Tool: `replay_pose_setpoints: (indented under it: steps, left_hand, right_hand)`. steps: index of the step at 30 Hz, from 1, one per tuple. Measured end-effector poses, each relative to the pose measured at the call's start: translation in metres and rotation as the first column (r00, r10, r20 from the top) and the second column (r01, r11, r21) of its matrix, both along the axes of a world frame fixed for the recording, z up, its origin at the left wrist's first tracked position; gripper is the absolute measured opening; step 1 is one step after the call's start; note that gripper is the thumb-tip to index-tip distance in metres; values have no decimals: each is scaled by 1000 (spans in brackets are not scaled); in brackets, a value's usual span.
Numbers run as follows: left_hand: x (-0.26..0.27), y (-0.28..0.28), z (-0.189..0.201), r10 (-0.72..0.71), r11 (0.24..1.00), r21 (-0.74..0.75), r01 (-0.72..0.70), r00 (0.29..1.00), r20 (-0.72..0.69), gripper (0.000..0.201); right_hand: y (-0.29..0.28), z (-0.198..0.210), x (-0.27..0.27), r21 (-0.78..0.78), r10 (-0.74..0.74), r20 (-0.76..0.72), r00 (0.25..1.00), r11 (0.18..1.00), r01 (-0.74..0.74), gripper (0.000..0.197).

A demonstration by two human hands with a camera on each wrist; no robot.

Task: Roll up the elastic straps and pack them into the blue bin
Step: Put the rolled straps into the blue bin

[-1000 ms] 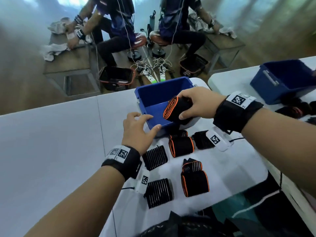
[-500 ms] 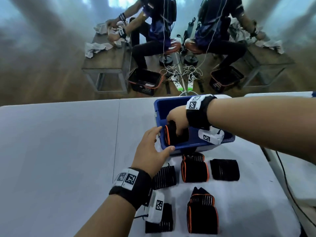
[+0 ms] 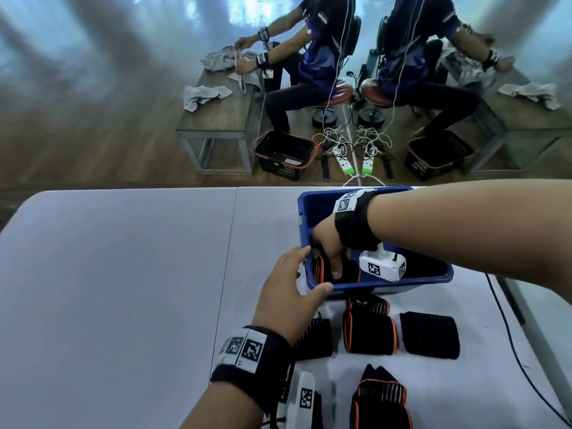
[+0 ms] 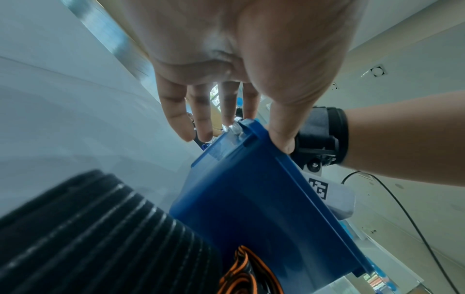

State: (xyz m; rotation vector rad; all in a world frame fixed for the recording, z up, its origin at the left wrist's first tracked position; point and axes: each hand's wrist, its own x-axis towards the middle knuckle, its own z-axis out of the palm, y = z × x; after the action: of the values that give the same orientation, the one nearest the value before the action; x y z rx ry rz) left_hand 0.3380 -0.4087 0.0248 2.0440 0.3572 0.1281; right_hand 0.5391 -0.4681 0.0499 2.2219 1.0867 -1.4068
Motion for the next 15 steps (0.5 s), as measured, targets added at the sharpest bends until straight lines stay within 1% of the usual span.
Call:
replay_pose_setpoints:
  steps: [2, 4, 5, 10, 12, 15]
  left_hand:
    - [0, -1, 1, 4, 1000, 0, -4, 1000, 0, 67]
    - [0, -1, 1, 0, 1000, 7, 0, 1000, 0, 67]
    - [0, -1, 1, -2, 1000, 10, 2, 1000, -1, 67]
    - [-1, -1, 1, -1, 1000, -5, 1, 1000, -9, 67]
    - [-1, -1, 2, 2, 1000, -9, -3, 1000, -11, 67]
    - [0, -1, 3, 0, 1000, -11, 0, 1000, -13, 67]
  right_hand:
    - [-2, 3, 1, 22, -70, -25, 997, 997, 71, 43]
    - [-3, 3, 2, 16, -97, -29, 995, 995, 97, 51]
    - [-4, 3, 2, 9, -106, -26, 994, 994, 106, 52]
    - [-7, 4, -3, 9, -102, -1, 995, 995, 102, 52]
    - [-6, 8, -4, 4, -93, 0, 996, 996, 93, 49]
    - [-6, 11, -3, -9, -124, -13, 992, 992, 124, 50]
